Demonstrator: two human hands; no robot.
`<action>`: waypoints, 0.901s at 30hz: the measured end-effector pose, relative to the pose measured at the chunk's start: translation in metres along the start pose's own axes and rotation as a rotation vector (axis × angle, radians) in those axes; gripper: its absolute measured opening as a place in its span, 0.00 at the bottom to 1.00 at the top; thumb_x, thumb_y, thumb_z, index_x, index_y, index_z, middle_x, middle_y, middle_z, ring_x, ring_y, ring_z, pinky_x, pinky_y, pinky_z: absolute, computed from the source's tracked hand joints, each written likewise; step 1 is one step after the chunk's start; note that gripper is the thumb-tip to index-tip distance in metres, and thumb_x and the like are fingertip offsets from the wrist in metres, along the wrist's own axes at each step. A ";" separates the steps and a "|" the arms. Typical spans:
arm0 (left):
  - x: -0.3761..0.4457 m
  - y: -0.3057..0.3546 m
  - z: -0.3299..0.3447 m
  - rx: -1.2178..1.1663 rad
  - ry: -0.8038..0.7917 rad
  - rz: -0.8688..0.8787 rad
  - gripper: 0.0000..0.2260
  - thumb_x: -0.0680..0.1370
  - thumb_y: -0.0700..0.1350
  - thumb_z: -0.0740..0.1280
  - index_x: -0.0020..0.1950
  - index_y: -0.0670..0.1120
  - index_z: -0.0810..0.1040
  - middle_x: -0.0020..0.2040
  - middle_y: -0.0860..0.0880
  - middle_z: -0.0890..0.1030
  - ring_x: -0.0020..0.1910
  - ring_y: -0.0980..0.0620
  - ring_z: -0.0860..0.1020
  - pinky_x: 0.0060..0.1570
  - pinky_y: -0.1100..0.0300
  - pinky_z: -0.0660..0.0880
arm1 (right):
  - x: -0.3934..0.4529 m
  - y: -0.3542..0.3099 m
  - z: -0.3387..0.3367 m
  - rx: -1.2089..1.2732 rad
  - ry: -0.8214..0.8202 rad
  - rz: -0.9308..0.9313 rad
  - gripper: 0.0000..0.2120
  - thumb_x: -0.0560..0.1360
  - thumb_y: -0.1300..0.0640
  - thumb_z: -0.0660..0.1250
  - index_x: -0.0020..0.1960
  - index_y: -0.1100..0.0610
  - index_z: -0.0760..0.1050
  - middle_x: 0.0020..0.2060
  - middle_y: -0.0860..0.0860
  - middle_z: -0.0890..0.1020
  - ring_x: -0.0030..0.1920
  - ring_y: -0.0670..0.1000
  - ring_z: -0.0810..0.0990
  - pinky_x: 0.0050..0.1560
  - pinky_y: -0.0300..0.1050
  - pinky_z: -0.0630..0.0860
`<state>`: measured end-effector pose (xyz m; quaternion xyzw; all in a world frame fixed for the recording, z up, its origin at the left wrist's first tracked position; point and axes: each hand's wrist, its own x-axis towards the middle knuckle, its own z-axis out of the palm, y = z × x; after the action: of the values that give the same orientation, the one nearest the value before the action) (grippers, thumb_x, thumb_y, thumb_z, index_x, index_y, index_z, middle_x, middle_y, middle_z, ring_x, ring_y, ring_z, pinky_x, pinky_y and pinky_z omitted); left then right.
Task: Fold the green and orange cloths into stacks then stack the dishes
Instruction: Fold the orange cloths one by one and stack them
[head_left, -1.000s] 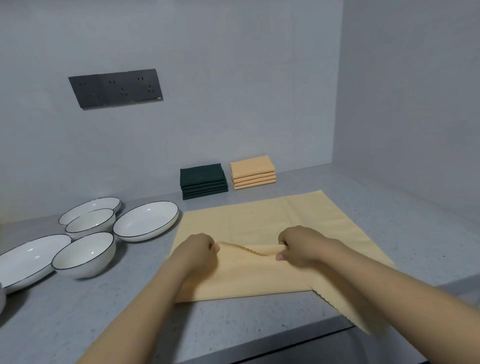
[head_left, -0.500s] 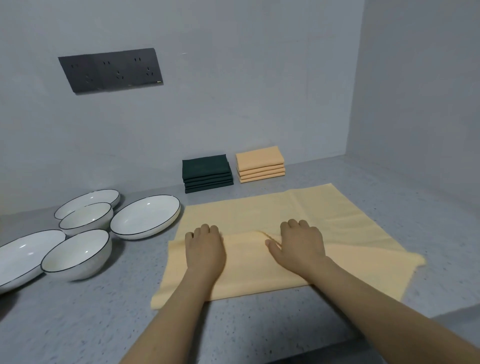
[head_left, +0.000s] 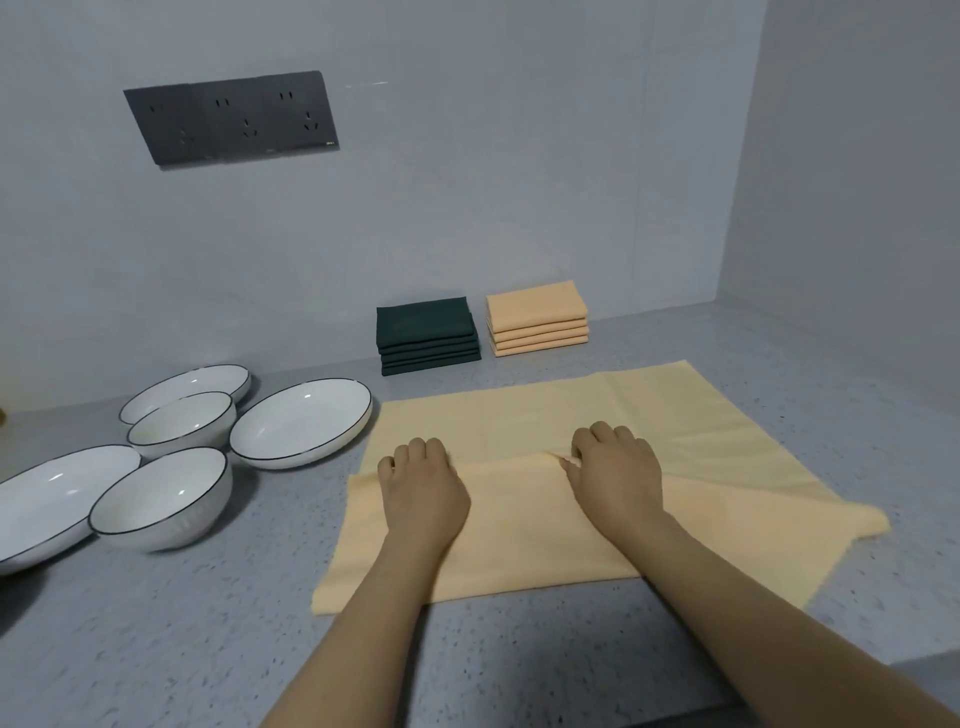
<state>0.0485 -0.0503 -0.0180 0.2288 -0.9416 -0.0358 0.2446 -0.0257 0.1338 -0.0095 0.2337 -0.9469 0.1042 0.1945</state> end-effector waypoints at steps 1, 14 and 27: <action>-0.001 -0.001 0.000 -0.035 0.029 -0.012 0.05 0.77 0.41 0.60 0.50 0.42 0.74 0.49 0.45 0.76 0.51 0.43 0.72 0.54 0.53 0.55 | -0.001 0.001 0.002 0.049 0.024 -0.005 0.10 0.75 0.51 0.67 0.46 0.58 0.77 0.43 0.54 0.80 0.44 0.57 0.76 0.41 0.44 0.59; -0.025 0.059 -0.017 -0.181 -0.493 0.152 0.24 0.82 0.52 0.48 0.78 0.50 0.54 0.79 0.45 0.47 0.77 0.45 0.44 0.75 0.50 0.40 | 0.001 0.004 0.005 0.086 0.026 0.050 0.10 0.78 0.48 0.59 0.54 0.51 0.75 0.51 0.47 0.78 0.53 0.52 0.74 0.44 0.44 0.60; -0.031 0.061 -0.008 0.008 -0.537 0.143 0.26 0.81 0.60 0.42 0.78 0.56 0.42 0.79 0.51 0.41 0.77 0.48 0.39 0.74 0.48 0.37 | 0.019 0.047 -0.016 0.097 -0.144 0.040 0.07 0.78 0.53 0.62 0.50 0.51 0.78 0.49 0.48 0.81 0.51 0.52 0.76 0.45 0.44 0.62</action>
<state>0.0513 0.0189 -0.0140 0.1452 -0.9865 -0.0743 -0.0127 -0.0588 0.1717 0.0076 0.2308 -0.9568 0.1366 0.1125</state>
